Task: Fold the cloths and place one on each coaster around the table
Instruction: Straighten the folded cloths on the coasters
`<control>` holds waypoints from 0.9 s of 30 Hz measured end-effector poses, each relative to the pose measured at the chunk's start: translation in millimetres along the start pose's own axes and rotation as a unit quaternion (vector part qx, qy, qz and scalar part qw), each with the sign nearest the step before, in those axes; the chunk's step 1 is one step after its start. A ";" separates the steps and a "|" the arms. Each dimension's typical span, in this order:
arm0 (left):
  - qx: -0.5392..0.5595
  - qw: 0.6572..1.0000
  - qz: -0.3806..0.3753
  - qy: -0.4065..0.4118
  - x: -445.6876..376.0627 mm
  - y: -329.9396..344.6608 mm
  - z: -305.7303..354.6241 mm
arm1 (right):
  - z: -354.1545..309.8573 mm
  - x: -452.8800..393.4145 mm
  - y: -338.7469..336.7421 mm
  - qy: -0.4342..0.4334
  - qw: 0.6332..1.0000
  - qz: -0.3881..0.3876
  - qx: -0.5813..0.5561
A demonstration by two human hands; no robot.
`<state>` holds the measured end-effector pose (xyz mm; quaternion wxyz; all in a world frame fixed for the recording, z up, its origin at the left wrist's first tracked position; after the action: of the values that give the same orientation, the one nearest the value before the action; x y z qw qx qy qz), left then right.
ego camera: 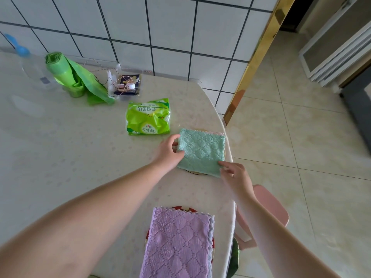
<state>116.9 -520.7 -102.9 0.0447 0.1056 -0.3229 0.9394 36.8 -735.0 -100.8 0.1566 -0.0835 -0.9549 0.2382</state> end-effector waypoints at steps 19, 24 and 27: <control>-0.126 0.989 -0.016 0.071 -24.6 13.5 6.7 | -16.1 -36.1 8.2 -0.051 0.990 -0.018 0.130; -0.342 0.906 0.047 0.246 2.1 11.2 33.1 | -32.9 -30.2 17.5 -0.132 0.949 -0.031 0.283; -0.443 0.860 -0.067 0.243 11.5 34.6 20.3 | -31.3 -27.9 28.6 -0.135 0.917 -0.059 0.370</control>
<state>103.9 -560.2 -105.3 0.2265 -0.1359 -0.6762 0.6878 76.0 -703.2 -95.6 0.0598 0.0698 -0.8140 0.5735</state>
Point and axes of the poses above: each hand's wrist, its own x-axis away from the middle knuckle, its own y-axis out of the palm, z = x × y, the point moved 7 cm from there along -x, towards the middle knuckle, and after that the axes turned 10 degrees about -x, right-handed, at the moved point
